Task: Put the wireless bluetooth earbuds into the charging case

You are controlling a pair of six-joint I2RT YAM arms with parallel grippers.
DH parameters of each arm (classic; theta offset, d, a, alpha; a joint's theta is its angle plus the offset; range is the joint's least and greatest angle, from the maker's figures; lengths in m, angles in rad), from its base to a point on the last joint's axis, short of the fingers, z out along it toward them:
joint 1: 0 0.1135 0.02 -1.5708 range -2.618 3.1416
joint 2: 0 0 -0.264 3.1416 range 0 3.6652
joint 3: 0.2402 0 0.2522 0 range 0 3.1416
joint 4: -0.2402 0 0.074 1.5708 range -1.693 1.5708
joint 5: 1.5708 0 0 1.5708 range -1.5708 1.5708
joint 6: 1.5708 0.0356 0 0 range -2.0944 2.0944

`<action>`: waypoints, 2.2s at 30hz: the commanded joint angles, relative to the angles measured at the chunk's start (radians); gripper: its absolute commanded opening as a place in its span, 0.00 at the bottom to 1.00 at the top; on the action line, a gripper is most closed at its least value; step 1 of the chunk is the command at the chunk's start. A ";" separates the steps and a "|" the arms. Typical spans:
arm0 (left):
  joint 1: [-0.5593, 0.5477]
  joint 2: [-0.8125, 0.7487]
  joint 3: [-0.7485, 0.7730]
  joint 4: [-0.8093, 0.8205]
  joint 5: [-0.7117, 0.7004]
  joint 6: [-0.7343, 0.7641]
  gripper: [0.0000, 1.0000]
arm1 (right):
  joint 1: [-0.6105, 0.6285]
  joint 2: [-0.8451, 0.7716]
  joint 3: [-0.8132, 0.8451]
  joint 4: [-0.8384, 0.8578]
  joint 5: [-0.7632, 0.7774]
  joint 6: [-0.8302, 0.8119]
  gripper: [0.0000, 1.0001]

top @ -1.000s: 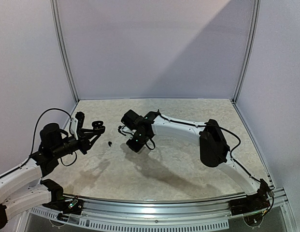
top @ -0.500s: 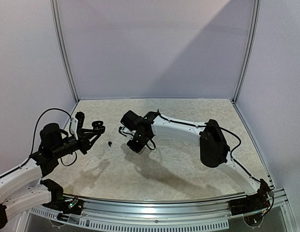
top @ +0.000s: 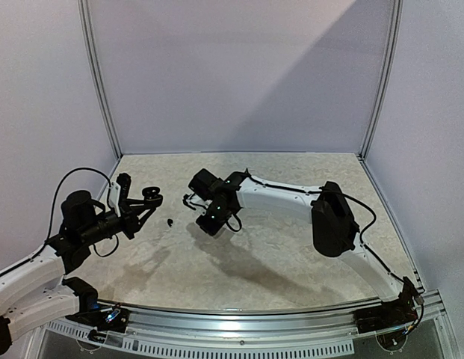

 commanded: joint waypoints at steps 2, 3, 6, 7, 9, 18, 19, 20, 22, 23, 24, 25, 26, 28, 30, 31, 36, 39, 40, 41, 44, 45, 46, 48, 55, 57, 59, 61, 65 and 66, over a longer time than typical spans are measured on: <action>0.011 -0.037 -0.014 0.040 0.019 0.055 0.00 | -0.019 -0.253 -0.176 0.375 -0.090 -0.011 0.00; 0.012 -0.047 -0.014 0.043 0.021 0.060 0.00 | -0.017 -0.324 -0.238 0.484 -0.120 -0.011 0.00; 0.011 -0.080 -0.012 0.049 0.020 0.078 0.00 | -0.016 -0.457 -0.385 0.790 -0.216 0.001 0.00; 0.012 -0.089 -0.012 0.052 0.020 0.082 0.00 | -0.015 -0.474 -0.409 0.872 -0.245 0.007 0.00; 0.012 -0.107 -0.013 0.060 0.027 0.083 0.00 | -0.007 -0.490 -0.423 0.975 -0.308 0.018 0.00; 0.013 -0.201 0.001 0.079 0.103 0.136 0.00 | 0.037 -0.506 -0.484 1.245 -0.510 -0.002 0.00; 0.013 -0.205 0.002 0.087 0.113 0.141 0.00 | 0.039 -0.514 -0.504 1.277 -0.522 -0.002 0.00; 0.013 -0.207 0.002 0.097 0.116 0.144 0.00 | 0.039 -0.527 -0.527 1.311 -0.535 -0.006 0.00; 0.012 -0.209 0.006 0.115 0.119 0.144 0.00 | 0.043 -0.546 -0.570 1.370 -0.560 -0.011 0.00; 0.013 -0.211 0.009 0.120 0.124 0.144 0.00 | 0.044 -0.552 -0.589 1.391 -0.571 -0.016 0.00; 0.013 -0.213 0.011 0.127 0.131 0.145 0.00 | 0.046 -0.563 -0.605 1.406 -0.586 -0.034 0.00; 0.013 -0.215 0.013 0.132 0.136 0.144 0.00 | 0.048 -0.570 -0.621 1.421 -0.599 -0.054 0.00; 0.013 -0.215 0.013 0.138 0.137 0.139 0.00 | 0.049 -0.572 -0.633 1.434 -0.613 -0.065 0.00; 0.012 -0.212 0.017 0.144 0.124 0.122 0.00 | 0.051 -0.573 -0.650 1.454 -0.626 -0.069 0.00; 0.012 -0.211 0.019 0.145 0.122 0.115 0.00 | 0.053 -0.569 -0.651 1.452 -0.617 -0.073 0.00; 0.012 -0.210 0.020 0.148 0.125 0.108 0.00 | 0.053 -0.567 -0.652 1.452 -0.613 -0.074 0.00; 0.010 -0.198 0.023 0.160 0.133 0.077 0.00 | 0.056 -0.538 -0.628 1.452 -0.601 -0.079 0.00; 0.010 -0.196 0.025 0.163 0.124 0.052 0.00 | 0.060 -0.522 -0.614 1.441 -0.606 -0.099 0.00; 0.010 -0.194 0.026 0.164 0.120 0.049 0.00 | 0.061 -0.519 -0.611 1.440 -0.610 -0.100 0.00; 0.008 -0.193 0.027 0.167 0.120 0.048 0.00 | 0.061 -0.512 -0.606 1.440 -0.612 -0.099 0.00; 0.006 -0.187 0.029 0.170 0.117 0.046 0.00 | 0.064 -0.498 -0.591 1.436 -0.617 -0.097 0.00; 0.007 -0.186 0.030 0.171 0.115 0.044 0.00 | 0.064 -0.495 -0.587 1.436 -0.618 -0.097 0.00; 0.006 -0.186 0.031 0.172 0.115 0.043 0.00 | 0.064 -0.491 -0.582 1.436 -0.623 -0.097 0.00; 0.004 -0.184 0.032 0.174 0.109 0.043 0.00 | 0.066 -0.483 -0.575 1.431 -0.628 -0.097 0.00; 0.001 -0.178 0.035 0.181 0.098 0.048 0.00 | 0.069 -0.452 -0.547 1.405 -0.622 -0.094 0.00; 0.000 -0.177 0.034 0.183 0.099 0.051 0.00 | 0.069 -0.447 -0.541 1.400 -0.616 -0.094 0.00; -0.001 -0.176 0.034 0.184 0.106 0.052 0.00 | 0.069 -0.439 -0.534 1.390 -0.611 -0.094 0.00; -0.003 -0.175 0.034 0.185 0.107 0.051 0.00 | 0.068 -0.433 -0.529 1.382 -0.600 -0.094 0.00; -0.002 -0.178 0.034 0.183 0.107 0.051 0.00 | 0.068 -0.433 -0.531 1.376 -0.586 -0.098 0.00; -0.003 -0.178 0.034 0.182 0.107 0.051 0.00 | 0.069 -0.435 -0.533 1.374 -0.584 -0.098 0.00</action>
